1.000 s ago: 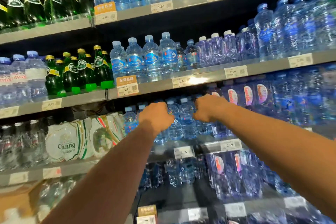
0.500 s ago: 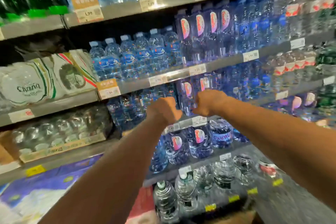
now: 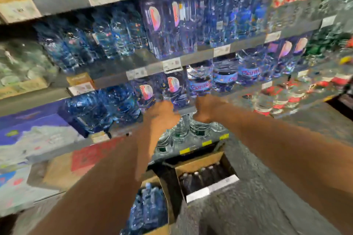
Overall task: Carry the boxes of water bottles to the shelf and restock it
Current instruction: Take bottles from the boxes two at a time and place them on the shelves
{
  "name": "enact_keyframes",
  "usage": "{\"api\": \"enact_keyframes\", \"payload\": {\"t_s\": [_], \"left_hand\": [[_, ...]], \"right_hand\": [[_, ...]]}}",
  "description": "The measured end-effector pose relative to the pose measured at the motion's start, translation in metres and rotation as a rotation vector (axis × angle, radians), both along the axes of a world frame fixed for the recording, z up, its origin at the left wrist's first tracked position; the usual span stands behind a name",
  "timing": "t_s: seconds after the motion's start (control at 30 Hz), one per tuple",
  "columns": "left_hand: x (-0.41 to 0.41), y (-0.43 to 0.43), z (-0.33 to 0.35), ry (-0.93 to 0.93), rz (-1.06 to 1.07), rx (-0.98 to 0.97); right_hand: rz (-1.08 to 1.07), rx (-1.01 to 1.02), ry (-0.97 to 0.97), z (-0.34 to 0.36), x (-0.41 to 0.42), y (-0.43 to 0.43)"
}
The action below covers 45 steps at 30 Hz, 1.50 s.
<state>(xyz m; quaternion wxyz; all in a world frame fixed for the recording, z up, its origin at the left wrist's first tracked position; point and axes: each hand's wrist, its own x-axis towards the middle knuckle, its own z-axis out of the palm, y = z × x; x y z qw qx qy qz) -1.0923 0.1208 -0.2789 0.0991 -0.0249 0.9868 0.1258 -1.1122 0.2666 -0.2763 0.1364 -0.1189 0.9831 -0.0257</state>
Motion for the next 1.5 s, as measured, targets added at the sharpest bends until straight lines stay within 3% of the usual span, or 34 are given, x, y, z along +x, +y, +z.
{"api": "enact_keyframes", "payload": {"t_s": [0.27,0.57,0.73,0.93,1.5], "left_hand": [[-0.018,0.058,-0.102,-0.178,0.041,-0.01],[-0.042,0.065,-0.233,-0.419,0.031,0.023],[-0.063,0.06,-0.304,-0.445,0.028,0.052],[-0.054,0.055,-0.427,-0.609,0.061,0.155],[-0.021,0.066,-0.721,-0.636,0.835,0.376]], "right_hand": [[-0.011,-0.012,-0.173,-0.095,-0.023,0.058],[0.004,0.062,-0.357,-0.216,-0.047,0.074],[-0.08,0.026,-0.447,-0.291,-0.063,0.066],[-0.202,0.058,-0.566,-0.403,-0.07,0.078],[-0.377,-0.089,-0.791,-0.757,-0.047,0.092]]}}
